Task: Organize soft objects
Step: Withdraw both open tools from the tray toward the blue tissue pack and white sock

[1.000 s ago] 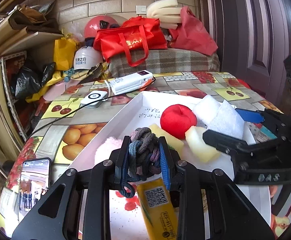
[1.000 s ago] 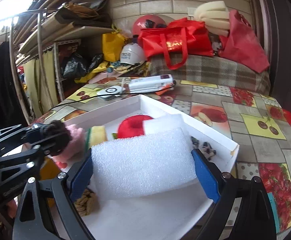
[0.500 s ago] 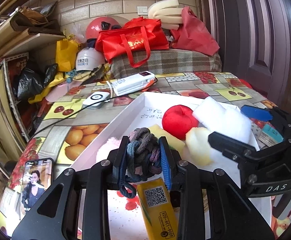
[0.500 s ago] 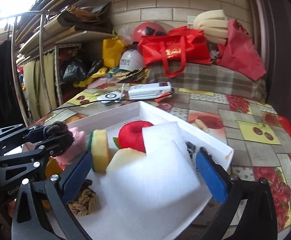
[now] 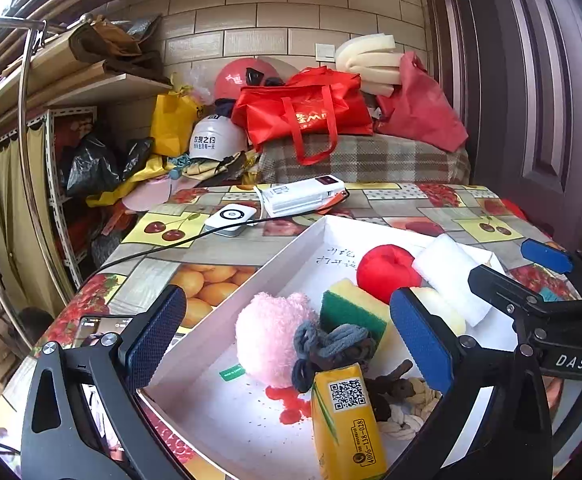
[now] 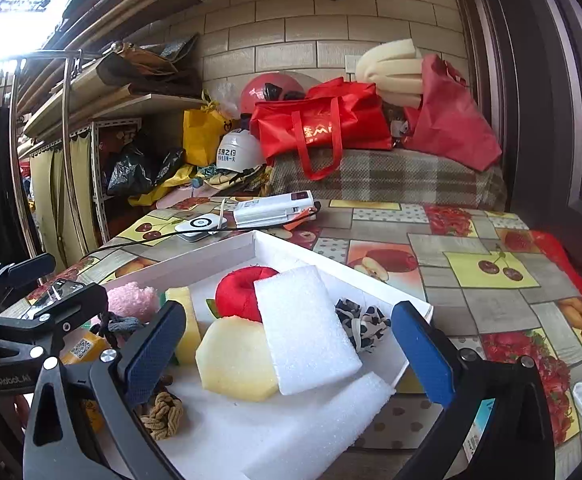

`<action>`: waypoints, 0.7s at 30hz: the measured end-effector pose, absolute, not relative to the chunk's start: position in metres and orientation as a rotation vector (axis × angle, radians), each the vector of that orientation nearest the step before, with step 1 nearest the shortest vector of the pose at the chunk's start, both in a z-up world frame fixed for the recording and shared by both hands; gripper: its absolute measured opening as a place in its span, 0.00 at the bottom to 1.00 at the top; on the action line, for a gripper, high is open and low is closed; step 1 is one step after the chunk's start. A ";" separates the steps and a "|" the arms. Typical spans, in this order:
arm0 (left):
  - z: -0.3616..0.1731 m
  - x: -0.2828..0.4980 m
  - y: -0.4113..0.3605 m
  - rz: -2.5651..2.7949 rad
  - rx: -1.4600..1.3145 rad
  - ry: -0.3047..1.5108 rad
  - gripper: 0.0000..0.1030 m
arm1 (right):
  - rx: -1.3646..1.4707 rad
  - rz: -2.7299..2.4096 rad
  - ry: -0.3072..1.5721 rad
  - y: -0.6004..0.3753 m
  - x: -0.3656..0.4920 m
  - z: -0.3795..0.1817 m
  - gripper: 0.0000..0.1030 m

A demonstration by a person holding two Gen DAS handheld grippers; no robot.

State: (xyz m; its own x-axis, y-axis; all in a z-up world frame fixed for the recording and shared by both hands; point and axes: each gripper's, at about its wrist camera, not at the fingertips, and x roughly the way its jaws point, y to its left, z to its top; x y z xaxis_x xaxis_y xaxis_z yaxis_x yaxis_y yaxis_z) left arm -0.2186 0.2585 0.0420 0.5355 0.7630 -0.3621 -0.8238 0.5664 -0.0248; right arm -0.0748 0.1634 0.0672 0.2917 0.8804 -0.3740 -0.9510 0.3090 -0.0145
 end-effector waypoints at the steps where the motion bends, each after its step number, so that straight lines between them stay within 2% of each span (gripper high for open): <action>1: 0.042 -0.218 0.257 0.954 -0.197 0.329 1.00 | -0.253 1.238 0.315 0.163 -0.076 0.067 1.00; 21: 0.042 -0.222 0.259 0.959 -0.224 0.317 1.00 | -0.198 1.254 0.259 0.149 -0.078 0.071 1.00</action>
